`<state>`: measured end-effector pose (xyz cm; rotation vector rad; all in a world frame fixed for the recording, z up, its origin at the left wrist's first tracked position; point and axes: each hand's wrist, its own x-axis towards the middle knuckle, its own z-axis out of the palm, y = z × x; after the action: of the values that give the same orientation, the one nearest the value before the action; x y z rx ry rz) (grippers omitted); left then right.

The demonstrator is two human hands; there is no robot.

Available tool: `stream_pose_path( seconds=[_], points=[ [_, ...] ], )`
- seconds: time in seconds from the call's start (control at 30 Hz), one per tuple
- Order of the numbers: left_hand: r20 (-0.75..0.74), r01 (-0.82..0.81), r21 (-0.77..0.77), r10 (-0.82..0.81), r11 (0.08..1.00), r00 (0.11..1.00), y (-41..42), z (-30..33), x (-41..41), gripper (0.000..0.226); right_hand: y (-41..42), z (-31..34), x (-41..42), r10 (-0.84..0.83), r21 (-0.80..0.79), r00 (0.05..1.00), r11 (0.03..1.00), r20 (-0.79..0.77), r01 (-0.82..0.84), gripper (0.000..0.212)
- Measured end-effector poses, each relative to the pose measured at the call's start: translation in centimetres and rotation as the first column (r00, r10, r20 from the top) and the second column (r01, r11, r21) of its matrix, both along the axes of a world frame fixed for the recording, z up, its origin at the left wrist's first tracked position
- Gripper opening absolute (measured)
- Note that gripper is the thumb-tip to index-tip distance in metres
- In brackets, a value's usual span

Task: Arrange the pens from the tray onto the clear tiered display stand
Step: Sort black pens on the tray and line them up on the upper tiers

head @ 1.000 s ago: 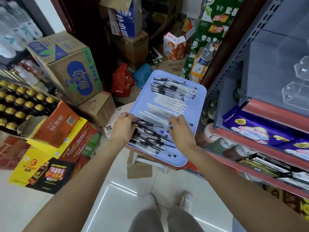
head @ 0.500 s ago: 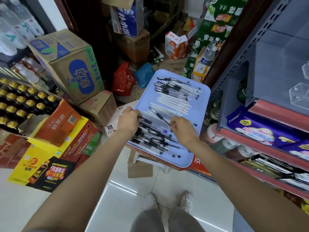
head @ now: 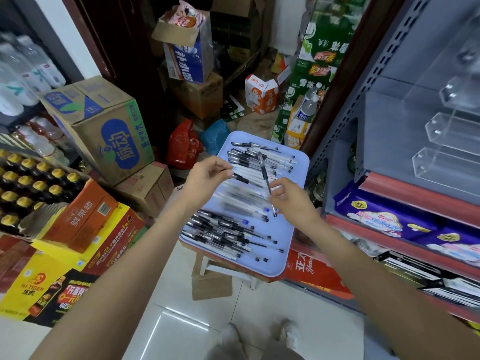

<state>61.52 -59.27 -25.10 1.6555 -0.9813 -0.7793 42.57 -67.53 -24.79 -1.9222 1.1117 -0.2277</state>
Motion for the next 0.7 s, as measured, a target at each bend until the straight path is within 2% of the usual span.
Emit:
stream_pose_path(
  seconds=[0.1,0.13,0.2,0.27,0.37,0.47,0.53,0.6,0.7],
  points=[
    [-0.157,-0.133,-0.149,0.109,0.980,0.982,-2.5,3.5,-2.3,0.009,-0.8,3.0,-1.0,-0.007,-0.009,0.995,1.000,0.099,0.008,0.023],
    [-0.222,-0.178,-0.178,0.137,0.968,0.965,-3.5,4.7,-3.2,0.005,-1.1,4.0,-1.5,-0.009,-0.011,0.991,1.000,0.135,0.010,0.019],
    [-0.330,-0.239,-0.209,0.162,0.948,0.930,-5.5,6.6,-5.1,0.011,-1.7,6.0,-2.8,-0.031,-0.016,0.981,0.999,0.190,0.035,0.012],
    [-0.342,-0.221,-0.234,0.132,0.947,0.930,-7.4,8.2,-7.3,0.018,-2.6,8.0,-4.7,-0.084,-0.007,0.962,0.996,0.258,0.089,0.010],
    [-0.197,-0.112,-0.306,0.052,0.945,0.979,-10.4,10.7,-11.6,0.022,-4.0,10.6,-8.7,-0.170,-0.010,0.914,0.982,0.367,0.187,0.022],
    [0.101,0.107,-0.348,-0.076,0.931,0.992,-13.6,13.1,-16.9,0.026,-6.2,12.9,-13.8,-0.262,-0.027,0.846,0.950,0.465,0.310,0.022],
    [0.275,0.283,-0.283,-0.205,0.916,0.939,-15.5,14.6,-20.9,0.025,-7.9,14.1,-17.5,-0.301,-0.004,0.768,0.930,0.565,0.368,0.020],
    [0.382,0.431,-0.216,-0.330,0.876,0.863,-16.9,15.8,-24.6,0.017,-9.8,15.2,-21.1,-0.341,0.042,0.674,0.908,0.655,0.418,0.019],
    [0.422,0.522,-0.172,-0.416,0.836,0.805,-19.4,16.7,-29.2,0.007,-12.8,16.1,-25.9,-0.381,0.136,0.568,0.895,0.730,0.426,0.014]
  ],
)
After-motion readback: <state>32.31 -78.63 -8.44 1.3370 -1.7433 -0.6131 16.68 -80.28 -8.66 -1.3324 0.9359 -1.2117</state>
